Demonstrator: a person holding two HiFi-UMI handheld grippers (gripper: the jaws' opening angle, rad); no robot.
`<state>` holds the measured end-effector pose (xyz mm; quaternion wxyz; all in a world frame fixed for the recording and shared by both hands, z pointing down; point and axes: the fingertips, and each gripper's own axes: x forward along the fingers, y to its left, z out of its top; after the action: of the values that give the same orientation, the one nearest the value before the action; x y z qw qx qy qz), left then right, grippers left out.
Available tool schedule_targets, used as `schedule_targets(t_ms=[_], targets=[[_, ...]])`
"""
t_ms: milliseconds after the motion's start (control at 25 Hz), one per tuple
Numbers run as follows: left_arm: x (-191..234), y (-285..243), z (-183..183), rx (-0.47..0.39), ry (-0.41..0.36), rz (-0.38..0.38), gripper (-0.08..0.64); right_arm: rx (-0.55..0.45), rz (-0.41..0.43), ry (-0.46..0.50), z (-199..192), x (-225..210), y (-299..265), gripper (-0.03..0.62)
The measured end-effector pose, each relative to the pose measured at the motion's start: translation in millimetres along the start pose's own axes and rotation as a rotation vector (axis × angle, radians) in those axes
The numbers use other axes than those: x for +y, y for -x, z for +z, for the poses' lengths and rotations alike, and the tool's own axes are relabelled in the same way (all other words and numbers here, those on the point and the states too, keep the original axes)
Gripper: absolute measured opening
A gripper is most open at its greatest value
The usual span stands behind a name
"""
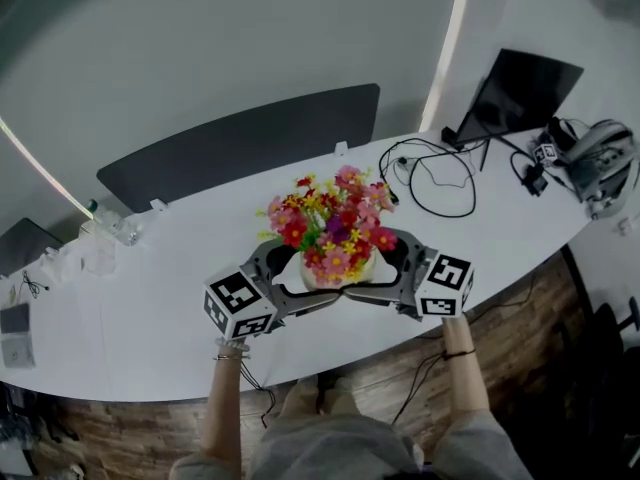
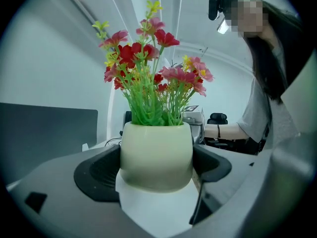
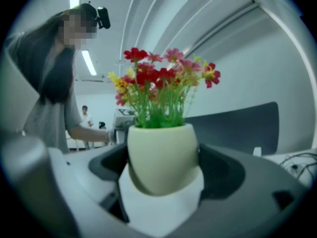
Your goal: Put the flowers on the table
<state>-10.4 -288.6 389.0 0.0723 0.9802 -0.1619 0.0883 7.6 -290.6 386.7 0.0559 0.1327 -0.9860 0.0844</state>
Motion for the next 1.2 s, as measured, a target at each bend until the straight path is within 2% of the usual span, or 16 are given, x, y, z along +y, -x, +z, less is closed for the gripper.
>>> schedule_targets(t_ms=[520,1000,1200], targets=[[47,-12,-56,0.057,0.092,0.027,0.448,0.047,0.047,-0.054,-51,-43,-31,0.446],[80,-29,-109,0.157,0.100,0.050,0.448,0.103,0.068,-0.055,-102,-76,-50,0.446],[87,-31,-128,0.171,0.113,0.062,0.448,0.136,0.068,-0.044,-119,-83,-57,0.446]])
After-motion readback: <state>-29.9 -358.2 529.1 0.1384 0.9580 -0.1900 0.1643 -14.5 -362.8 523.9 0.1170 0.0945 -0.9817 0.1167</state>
